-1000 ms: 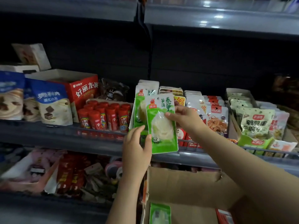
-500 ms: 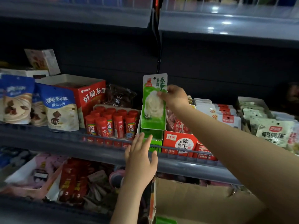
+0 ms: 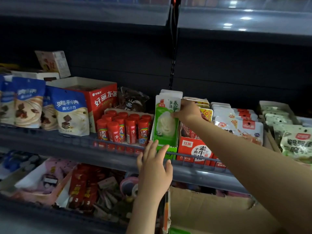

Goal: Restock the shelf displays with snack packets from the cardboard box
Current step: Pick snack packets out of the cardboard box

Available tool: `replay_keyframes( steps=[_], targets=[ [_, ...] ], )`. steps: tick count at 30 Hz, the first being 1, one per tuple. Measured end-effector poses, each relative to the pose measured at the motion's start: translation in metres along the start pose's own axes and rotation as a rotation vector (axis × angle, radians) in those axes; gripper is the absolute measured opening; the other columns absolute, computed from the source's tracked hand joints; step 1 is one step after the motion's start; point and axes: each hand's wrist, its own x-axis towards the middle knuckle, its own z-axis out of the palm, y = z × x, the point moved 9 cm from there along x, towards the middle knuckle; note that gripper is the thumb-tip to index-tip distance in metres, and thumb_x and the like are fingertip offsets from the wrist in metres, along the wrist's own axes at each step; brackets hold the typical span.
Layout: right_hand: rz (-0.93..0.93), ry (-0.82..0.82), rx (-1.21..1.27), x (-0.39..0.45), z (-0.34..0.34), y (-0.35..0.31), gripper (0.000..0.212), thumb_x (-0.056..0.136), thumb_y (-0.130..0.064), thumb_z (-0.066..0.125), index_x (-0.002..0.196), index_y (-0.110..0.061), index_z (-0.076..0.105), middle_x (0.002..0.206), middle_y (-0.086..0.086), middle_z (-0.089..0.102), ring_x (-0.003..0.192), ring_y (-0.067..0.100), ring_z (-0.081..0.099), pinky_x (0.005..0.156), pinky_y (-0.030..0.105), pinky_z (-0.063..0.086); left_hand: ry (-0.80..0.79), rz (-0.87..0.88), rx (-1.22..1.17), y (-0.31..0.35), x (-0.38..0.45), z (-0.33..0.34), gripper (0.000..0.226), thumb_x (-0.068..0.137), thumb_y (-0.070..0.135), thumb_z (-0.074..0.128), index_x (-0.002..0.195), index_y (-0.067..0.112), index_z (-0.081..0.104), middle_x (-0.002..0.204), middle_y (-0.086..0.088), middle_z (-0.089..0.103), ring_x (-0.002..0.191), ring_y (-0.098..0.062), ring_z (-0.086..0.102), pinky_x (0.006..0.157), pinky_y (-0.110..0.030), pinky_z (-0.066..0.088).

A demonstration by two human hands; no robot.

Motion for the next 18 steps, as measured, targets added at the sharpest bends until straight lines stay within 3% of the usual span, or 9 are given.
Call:
replay_keyframes(
  steps=[6, 12, 16, 18],
  targets=[
    [0.007, -0.005, 0.008, 0.004, -0.001, 0.014, 0.032, 0.082, -0.017, 0.072, 0.112, -0.011, 0.065, 0.11, 0.006, 0.068, 0.085, 0.013, 0.056, 0.069, 0.022, 0.039, -0.001, 0.0, -0.006, 0.002, -0.002, -0.001, 0.05, 0.097, 0.032, 0.042, 0.145, 0.036, 0.028, 0.158, 0.012, 0.008, 0.145, -0.005, -0.006, 0.117, -0.038, -0.003],
    [0.024, 0.033, 0.024, 0.007, -0.005, 0.021, 0.029, 0.079, -0.02, 0.075, 0.103, -0.008, 0.063, 0.092, 0.003, 0.062, 0.081, 0.016, 0.055, 0.053, 0.022, 0.038, -0.007, -0.002, 0.025, 0.002, -0.002, 0.0, 0.051, 0.097, 0.034, 0.041, 0.146, 0.036, 0.025, 0.158, 0.011, 0.004, 0.145, -0.006, -0.009, 0.116, -0.038, -0.006],
    [0.06, 0.096, 0.192, -0.003, -0.014, 0.031, 0.029, 0.082, -0.016, 0.071, 0.109, -0.01, 0.061, 0.081, -0.001, 0.061, 0.074, 0.019, 0.06, 0.07, 0.032, 0.054, -0.018, -0.01, 0.041, 0.004, -0.003, 0.002, 0.053, 0.098, 0.036, 0.039, 0.147, 0.035, 0.021, 0.159, 0.009, -0.001, 0.145, -0.008, -0.012, 0.115, -0.037, -0.01],
    [0.023, 0.143, 0.223, -0.019, -0.024, 0.032, 0.019, 0.088, -0.01, 0.061, 0.106, -0.011, 0.061, 0.079, 0.001, 0.064, 0.057, 0.004, 0.059, 0.053, 0.016, 0.05, -0.016, -0.004, 0.032, 0.007, -0.004, 0.002, 0.052, 0.098, 0.036, 0.04, 0.147, 0.034, 0.023, 0.159, 0.008, 0.0, 0.145, -0.009, -0.011, 0.115, -0.036, -0.009]
  ],
)
